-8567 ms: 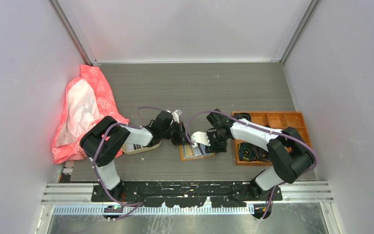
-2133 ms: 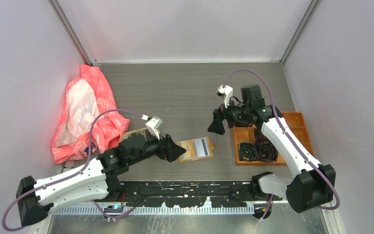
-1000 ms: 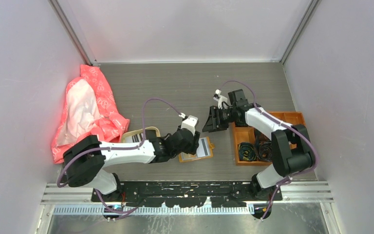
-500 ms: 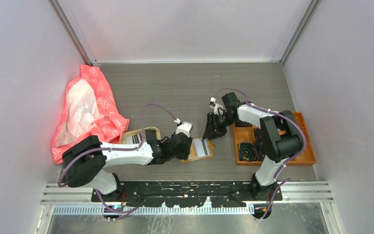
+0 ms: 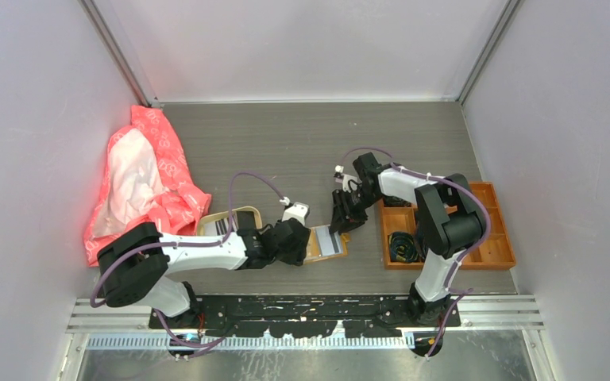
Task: Put the credit cards into the card holder
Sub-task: Insert the credit card into the card holder.
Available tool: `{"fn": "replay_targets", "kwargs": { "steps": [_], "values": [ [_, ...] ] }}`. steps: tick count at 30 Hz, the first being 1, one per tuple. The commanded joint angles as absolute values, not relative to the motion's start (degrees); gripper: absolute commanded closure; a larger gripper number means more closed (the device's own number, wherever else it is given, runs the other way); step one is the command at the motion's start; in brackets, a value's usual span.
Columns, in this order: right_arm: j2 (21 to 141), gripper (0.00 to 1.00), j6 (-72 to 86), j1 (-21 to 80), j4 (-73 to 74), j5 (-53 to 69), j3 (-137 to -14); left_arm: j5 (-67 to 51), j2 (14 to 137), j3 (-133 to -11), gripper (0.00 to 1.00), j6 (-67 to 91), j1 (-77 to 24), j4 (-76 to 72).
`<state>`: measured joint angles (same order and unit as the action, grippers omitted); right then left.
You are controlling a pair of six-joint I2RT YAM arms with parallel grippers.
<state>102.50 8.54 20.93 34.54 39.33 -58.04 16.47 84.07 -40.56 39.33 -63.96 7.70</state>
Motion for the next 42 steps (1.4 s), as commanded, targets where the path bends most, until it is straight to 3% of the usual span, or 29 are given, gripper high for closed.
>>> {"fn": "replay_targets", "kwargs": {
  "steps": [1, 24, 42],
  "values": [
    [103.03, 0.56, 6.97, 21.14, 35.85, 38.08, -60.40, 13.76, 83.16, -40.05, 0.52, 41.30, -63.53, 8.54],
    [104.93, 0.57, 7.27, 21.96, 37.09, 44.76, -61.69, 7.27, 86.91, -39.63, 0.55, 42.36, -60.75, 2.00],
    [103.00, 0.56, 8.46, 18.73, 35.57, 49.66, -61.41, 5.86, 82.45, -38.10, 0.54, 42.03, -58.92, 3.84]
  ]
}}
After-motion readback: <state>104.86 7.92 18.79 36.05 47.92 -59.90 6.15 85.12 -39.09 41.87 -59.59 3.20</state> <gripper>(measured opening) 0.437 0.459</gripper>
